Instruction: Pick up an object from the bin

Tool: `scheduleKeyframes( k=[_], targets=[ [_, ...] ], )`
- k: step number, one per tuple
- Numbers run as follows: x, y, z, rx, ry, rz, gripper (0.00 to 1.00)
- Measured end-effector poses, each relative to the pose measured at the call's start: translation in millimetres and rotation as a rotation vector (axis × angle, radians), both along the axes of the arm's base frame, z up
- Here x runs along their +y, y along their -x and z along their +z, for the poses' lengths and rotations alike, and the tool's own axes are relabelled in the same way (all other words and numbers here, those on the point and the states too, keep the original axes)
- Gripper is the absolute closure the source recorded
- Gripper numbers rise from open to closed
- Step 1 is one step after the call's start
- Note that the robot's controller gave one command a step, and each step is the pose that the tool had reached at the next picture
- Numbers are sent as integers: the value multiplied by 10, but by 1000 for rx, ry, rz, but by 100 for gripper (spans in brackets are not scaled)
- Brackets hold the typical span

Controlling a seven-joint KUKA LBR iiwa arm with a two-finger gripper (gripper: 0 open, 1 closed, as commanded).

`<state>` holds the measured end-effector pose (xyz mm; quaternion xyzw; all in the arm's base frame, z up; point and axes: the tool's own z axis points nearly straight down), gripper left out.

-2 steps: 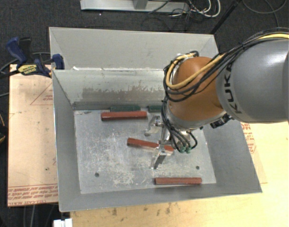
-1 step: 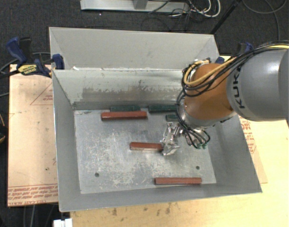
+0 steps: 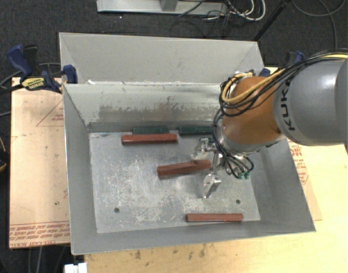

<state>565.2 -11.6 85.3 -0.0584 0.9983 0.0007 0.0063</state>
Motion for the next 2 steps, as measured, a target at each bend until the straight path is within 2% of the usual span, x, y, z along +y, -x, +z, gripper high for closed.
scheduleKeyframes(
  k=[1,2],
  targets=[
    [-4,6,-25,1,0,-2,100],
    [-5,6,-25,1,0,-2,100]
  ],
)
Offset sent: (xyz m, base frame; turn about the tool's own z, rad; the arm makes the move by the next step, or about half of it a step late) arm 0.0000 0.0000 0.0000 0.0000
